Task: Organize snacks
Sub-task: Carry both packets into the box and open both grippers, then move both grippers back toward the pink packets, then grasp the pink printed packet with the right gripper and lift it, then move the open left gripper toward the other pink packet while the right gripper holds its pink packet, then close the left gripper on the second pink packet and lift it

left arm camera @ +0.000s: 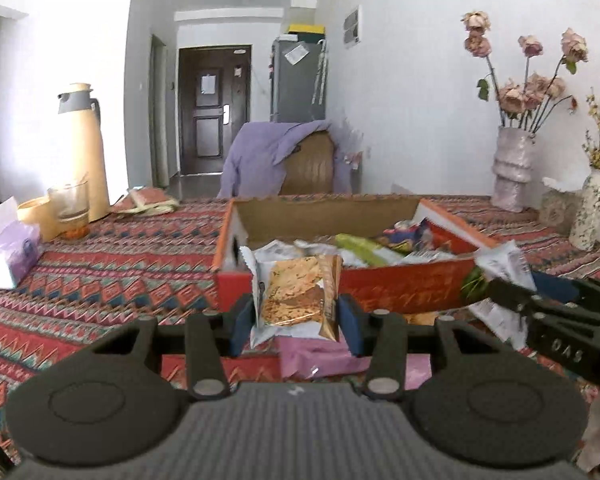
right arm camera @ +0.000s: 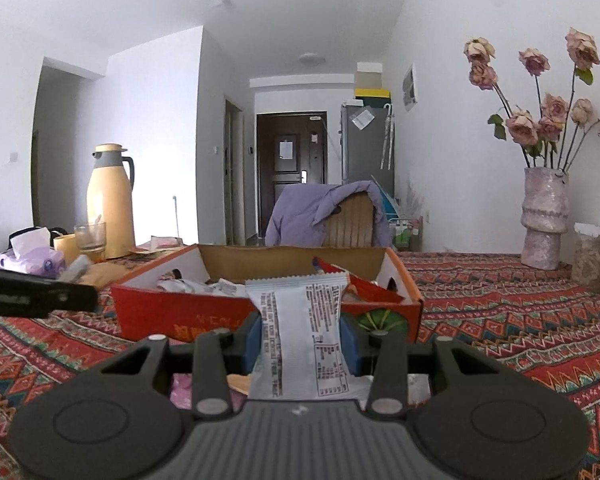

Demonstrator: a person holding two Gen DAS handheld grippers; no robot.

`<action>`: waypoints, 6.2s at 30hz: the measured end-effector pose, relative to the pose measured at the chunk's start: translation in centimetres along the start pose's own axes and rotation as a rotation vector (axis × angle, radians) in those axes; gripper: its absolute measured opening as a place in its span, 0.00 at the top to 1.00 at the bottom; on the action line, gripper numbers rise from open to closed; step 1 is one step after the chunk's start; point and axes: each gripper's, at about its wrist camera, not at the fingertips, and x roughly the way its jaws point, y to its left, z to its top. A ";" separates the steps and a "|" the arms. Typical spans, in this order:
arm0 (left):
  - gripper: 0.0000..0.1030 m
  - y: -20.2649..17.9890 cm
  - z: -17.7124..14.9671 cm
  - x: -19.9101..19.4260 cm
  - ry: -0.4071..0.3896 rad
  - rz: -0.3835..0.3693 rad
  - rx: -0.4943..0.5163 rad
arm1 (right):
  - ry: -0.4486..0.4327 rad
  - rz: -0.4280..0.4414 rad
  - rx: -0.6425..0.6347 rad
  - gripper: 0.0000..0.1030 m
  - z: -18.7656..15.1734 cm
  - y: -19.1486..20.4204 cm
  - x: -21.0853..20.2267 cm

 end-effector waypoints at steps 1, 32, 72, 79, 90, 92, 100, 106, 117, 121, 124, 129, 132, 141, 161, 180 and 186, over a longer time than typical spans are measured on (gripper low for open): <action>0.55 -0.3 0.2 0.1 -0.007 -0.005 0.004 | -0.004 0.004 -0.001 0.61 0.3 0.1 0.0; 0.55 -0.5 8.7 12.3 0.039 0.078 -0.015 | 0.160 -0.022 -0.024 0.61 8.4 0.2 14.8; 0.00 3.7 4.6 5.2 0.019 0.012 -0.177 | 0.158 -0.018 0.001 0.00 5.9 -1.6 6.0; 0.00 3.9 1.8 3.7 0.070 0.005 -0.164 | 0.215 -0.003 -0.008 0.00 3.3 -0.6 4.0; 0.00 4.7 -2.2 2.7 0.151 0.043 -0.141 | 0.331 0.053 -0.031 0.00 0.8 2.9 5.0; 0.00 5.2 -2.7 2.6 0.160 0.045 -0.154 | 0.354 0.047 -0.040 0.00 0.6 3.6 5.6; 0.00 5.7 -3.7 2.5 0.170 0.053 -0.157 | 0.422 0.027 -0.026 0.00 -0.3 4.9 7.6; 0.00 5.6 -4.2 2.8 0.178 0.034 -0.154 | 0.445 -0.005 -0.017 0.00 -0.9 4.6 8.3; 0.00 6.0 -4.4 3.0 0.186 0.022 -0.179 | 0.449 0.013 -0.010 0.32 -1.3 3.4 7.6; 0.00 5.9 -4.4 3.0 0.188 0.021 -0.177 | 0.450 0.060 -0.022 0.41 -1.2 2.6 6.7; 0.00 6.0 -4.4 3.1 0.190 0.022 -0.183 | 0.444 0.068 -0.019 0.41 -1.3 2.0 5.9; 0.00 6.0 -4.4 3.0 0.192 0.025 -0.185 | 0.403 0.084 -0.001 0.41 -1.3 1.0 3.7; 0.00 6.0 -4.4 3.1 0.194 0.029 -0.183 | 0.367 0.086 0.000 0.41 -0.9 0.6 2.2; 0.00 5.9 -4.5 3.1 0.196 0.045 -0.181 | 0.250 0.048 0.019 0.41 1.4 -1.2 -0.6; 0.00 3.8 -2.7 4.0 0.221 0.039 -0.135 | 0.149 -0.101 0.041 0.41 0.5 -5.3 3.6; 0.00 -2.0 -0.3 9.6 0.342 0.050 -0.088 | 0.076 -0.076 0.072 0.41 -0.1 -5.6 2.9; 0.00 -3.2 -0.5 11.1 0.384 0.069 -0.078 | 0.076 -0.074 0.068 0.41 -0.1 -5.5 2.9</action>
